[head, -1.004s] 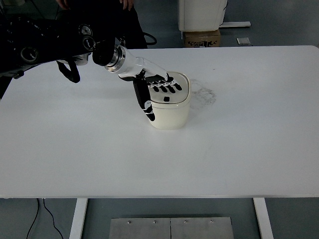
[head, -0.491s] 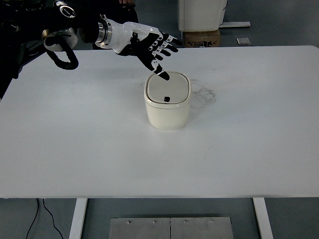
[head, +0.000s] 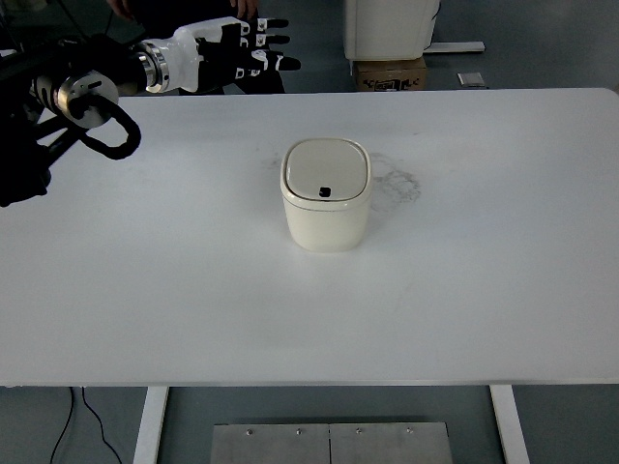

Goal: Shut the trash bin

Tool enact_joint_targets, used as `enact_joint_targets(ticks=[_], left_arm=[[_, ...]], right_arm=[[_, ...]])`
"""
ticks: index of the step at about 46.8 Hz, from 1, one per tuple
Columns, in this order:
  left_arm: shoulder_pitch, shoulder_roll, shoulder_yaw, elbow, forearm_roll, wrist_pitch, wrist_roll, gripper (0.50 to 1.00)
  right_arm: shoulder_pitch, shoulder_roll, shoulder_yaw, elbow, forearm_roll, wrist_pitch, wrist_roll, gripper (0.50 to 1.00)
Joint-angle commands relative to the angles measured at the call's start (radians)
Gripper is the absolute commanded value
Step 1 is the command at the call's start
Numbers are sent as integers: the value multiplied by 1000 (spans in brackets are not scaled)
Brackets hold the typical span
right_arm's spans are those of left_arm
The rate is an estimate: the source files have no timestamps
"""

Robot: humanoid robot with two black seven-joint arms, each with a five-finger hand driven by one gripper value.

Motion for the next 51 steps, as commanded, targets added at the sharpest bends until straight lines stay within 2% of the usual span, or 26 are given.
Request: enact_joint_targets(ticks=[1,8,20,31,44,51], left_arm=[[52,11,-63,28,0,0,-33,1000],[162,28,-165,73,1,-2,-94,1000],[348,66,-317,127,0,-6,-231,1000],[503,74,-432,147,-31,-11,-317,1000],[615,71,-497,180,-118,-31,-375,1000],[632,69,-506,185,-138,-31,-375,1000]], right_arm=[[0,0,0,0,0,0,0,991],[0,0,0,0,0,0,0,991],[0,0,0,0,0,0,0,991],[0,0,0,0,0,0,0,991],[0,0,0,0,1,0,0,991],[0,0,0,0,0,0,0,991]])
